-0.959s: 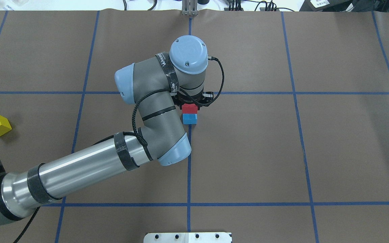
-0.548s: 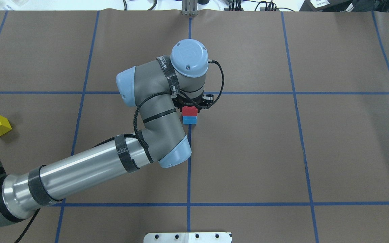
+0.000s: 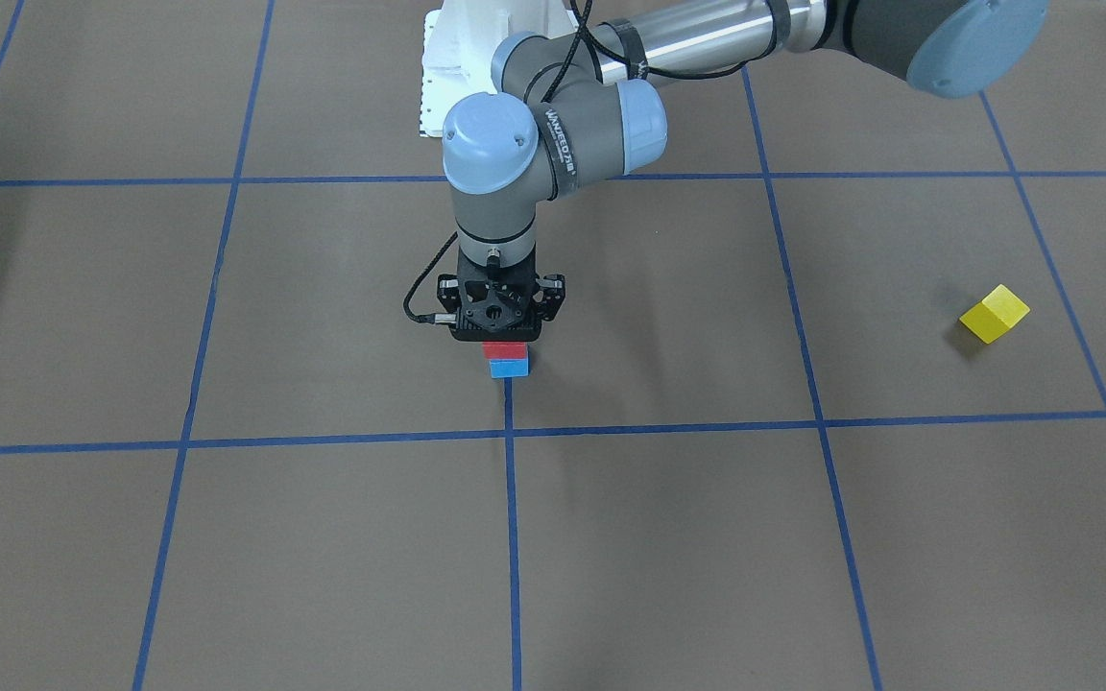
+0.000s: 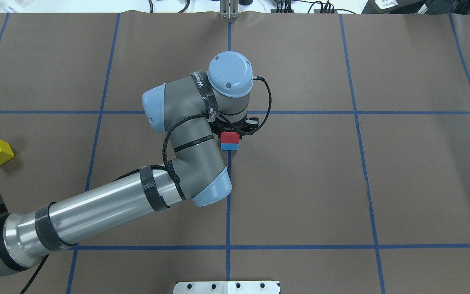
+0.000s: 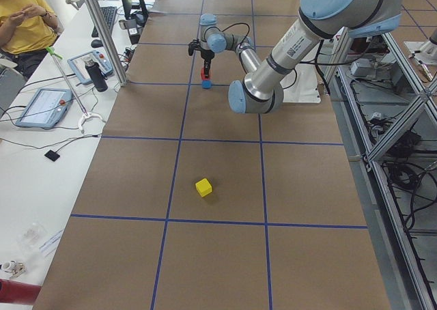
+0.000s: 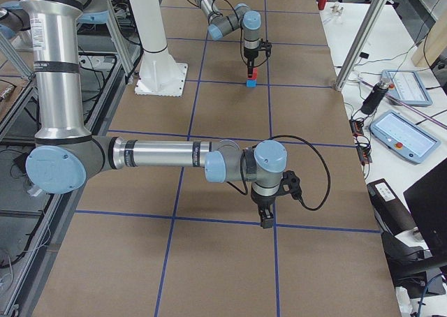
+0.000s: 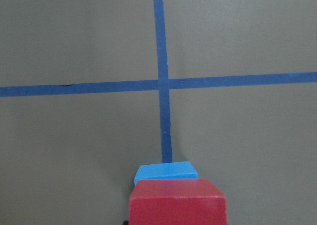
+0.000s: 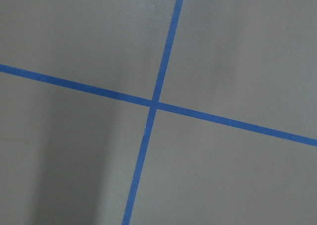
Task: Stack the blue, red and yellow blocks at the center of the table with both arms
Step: 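Carry the red cube with the left gripper and lower it onto the blue cube, then open the left gripper and move it toward the yellow cube, then lower the left gripper over the yellow cube and grasp it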
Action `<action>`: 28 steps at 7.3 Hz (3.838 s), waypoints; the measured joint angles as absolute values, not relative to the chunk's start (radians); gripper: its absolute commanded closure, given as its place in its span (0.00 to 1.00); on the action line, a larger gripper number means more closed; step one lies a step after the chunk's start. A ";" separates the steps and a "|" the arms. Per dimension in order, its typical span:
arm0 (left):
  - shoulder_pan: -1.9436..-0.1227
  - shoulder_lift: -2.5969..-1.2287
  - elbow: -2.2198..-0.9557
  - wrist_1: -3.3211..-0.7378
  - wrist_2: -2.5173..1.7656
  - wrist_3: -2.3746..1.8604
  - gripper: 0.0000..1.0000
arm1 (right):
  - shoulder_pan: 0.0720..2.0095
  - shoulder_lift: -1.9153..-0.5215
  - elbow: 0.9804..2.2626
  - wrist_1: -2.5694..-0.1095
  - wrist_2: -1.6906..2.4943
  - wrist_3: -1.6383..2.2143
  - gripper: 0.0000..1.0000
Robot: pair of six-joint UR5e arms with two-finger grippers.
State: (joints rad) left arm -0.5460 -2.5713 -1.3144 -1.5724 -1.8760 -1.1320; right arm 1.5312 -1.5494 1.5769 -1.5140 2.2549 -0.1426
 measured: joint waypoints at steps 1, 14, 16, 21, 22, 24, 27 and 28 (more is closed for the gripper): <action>-0.547 -2.571 -1.314 -1.572 -1.876 -1.132 0.80 | 1.531 -1.549 1.577 -1.514 2.255 -0.143 0.00; -0.546 -2.521 -1.354 -1.667 -1.830 -1.116 0.00 | 1.531 -1.546 1.577 -1.514 2.255 -0.143 0.00; -0.552 -2.511 -1.458 -1.567 -1.837 -1.064 0.00 | 1.531 -1.546 1.577 -1.514 2.255 -0.143 0.00; -0.809 -2.061 -1.875 -1.463 -1.993 -0.500 0.00 | 1.531 -1.550 1.577 -1.514 2.255 -0.143 0.00; -0.897 -1.942 -1.897 -1.501 -2.044 -0.336 0.00 | 1.531 -1.551 1.577 -1.514 2.255 -0.143 0.00; -1.034 -1.706 -1.894 -1.659 -2.144 -0.103 0.00 | 1.531 -1.549 1.577 -1.514 2.255 -0.143 0.00; -1.069 -1.493 -1.756 -2.020 -2.171 -0.008 0.00 | 1.531 -1.547 1.578 -1.513 2.255 -0.144 0.00; -1.069 -1.477 -1.672 -2.150 -2.173 -0.002 0.00 | 1.531 -1.546 1.579 -1.513 2.255 -0.144 0.00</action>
